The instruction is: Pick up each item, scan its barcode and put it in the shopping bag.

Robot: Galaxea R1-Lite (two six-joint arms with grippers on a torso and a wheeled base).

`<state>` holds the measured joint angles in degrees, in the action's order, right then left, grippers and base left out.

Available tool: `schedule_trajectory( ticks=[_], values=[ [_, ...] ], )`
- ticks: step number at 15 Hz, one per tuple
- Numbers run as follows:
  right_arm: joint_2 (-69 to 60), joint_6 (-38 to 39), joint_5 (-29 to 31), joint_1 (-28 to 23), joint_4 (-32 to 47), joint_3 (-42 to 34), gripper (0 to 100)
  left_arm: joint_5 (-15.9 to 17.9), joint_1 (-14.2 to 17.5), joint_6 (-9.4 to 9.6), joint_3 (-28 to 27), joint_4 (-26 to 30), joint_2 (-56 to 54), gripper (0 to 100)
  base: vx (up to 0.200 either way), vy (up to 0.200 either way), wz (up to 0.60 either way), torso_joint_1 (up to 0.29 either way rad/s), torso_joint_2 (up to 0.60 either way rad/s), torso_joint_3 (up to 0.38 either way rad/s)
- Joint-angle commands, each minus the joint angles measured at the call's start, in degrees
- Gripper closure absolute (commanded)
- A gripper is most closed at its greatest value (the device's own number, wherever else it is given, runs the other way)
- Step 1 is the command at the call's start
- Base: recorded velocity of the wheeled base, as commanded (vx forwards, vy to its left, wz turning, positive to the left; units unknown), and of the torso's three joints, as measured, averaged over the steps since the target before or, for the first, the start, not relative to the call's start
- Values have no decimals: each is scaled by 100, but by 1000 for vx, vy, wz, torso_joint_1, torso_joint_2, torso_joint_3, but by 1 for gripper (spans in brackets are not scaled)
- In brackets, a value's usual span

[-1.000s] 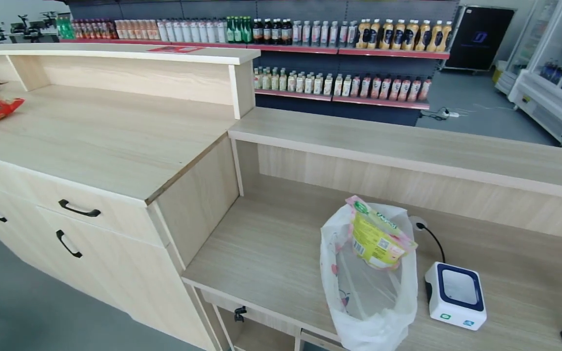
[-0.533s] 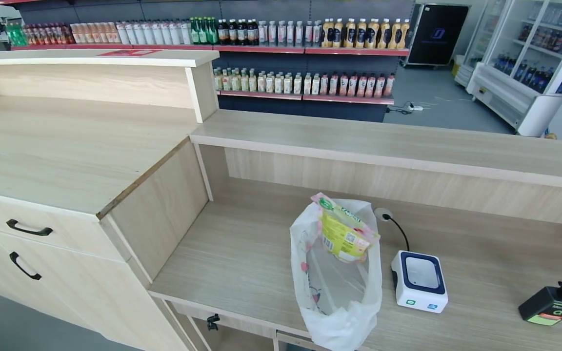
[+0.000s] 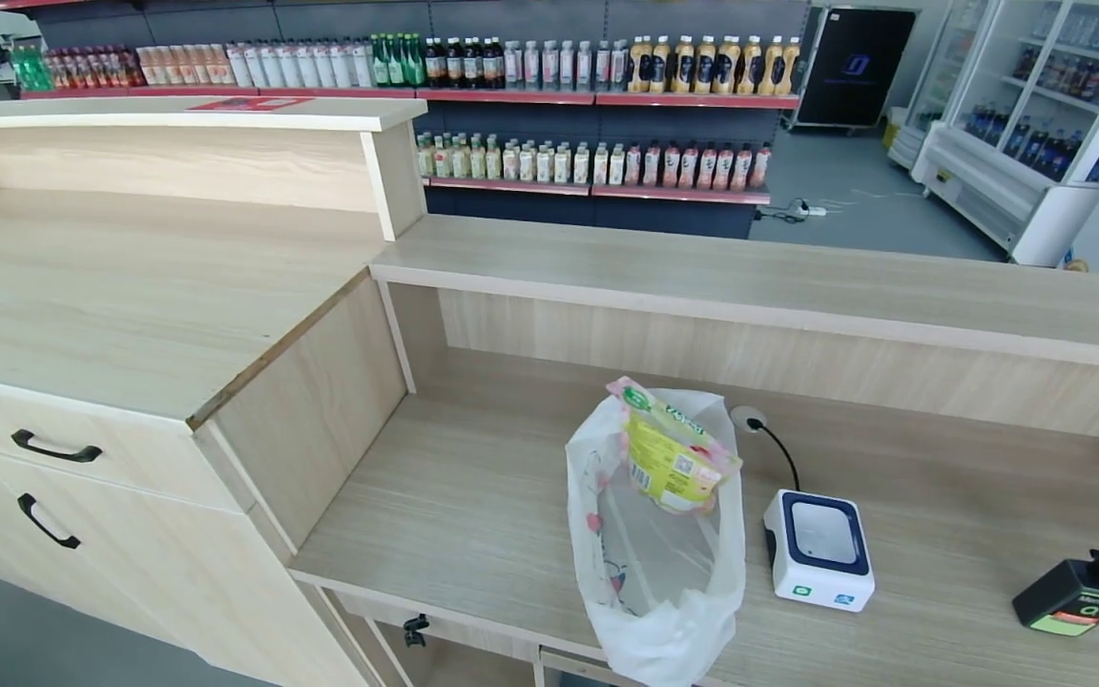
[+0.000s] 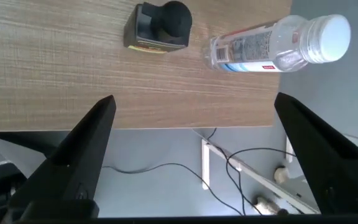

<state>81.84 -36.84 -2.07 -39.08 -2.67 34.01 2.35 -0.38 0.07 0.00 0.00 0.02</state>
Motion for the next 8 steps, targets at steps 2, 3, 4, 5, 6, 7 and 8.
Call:
schedule_trajectory(
  ticks=[2,3,4,5,6,7,8],
  values=[
    [-924,564,-944,-20,-23,-35,0,-7,3,1,0,0,6,0,0,0,0,0,0,0],
    [-1091,810,-1208,-29,-137,-35,0,2,3,1,0,0,6,0,0,0,0,0,0,0],
    [-1214,1038,-1375,-29,-208,-35,0,2,3,1,0,0,6,0,0,0,0,0,0,0],
    [-1416,1372,-1674,-20,-243,-35,0,-7,3,1,0,0,6,0,0,0,0,0,0,0],
    [-1548,1434,-1718,-12,-234,-26,0,2,3,1,0,0,6,0,0,0,0,0,0,0],
    [-1627,1460,-1770,32,-234,-17,0,-7,3,1,0,0,6,0,0,0,0,0,0,0],
    [-1680,1636,-1797,67,-234,62,0,2,3,1,0,0,6,0,0,0,0,0,0,0]
  ],
)
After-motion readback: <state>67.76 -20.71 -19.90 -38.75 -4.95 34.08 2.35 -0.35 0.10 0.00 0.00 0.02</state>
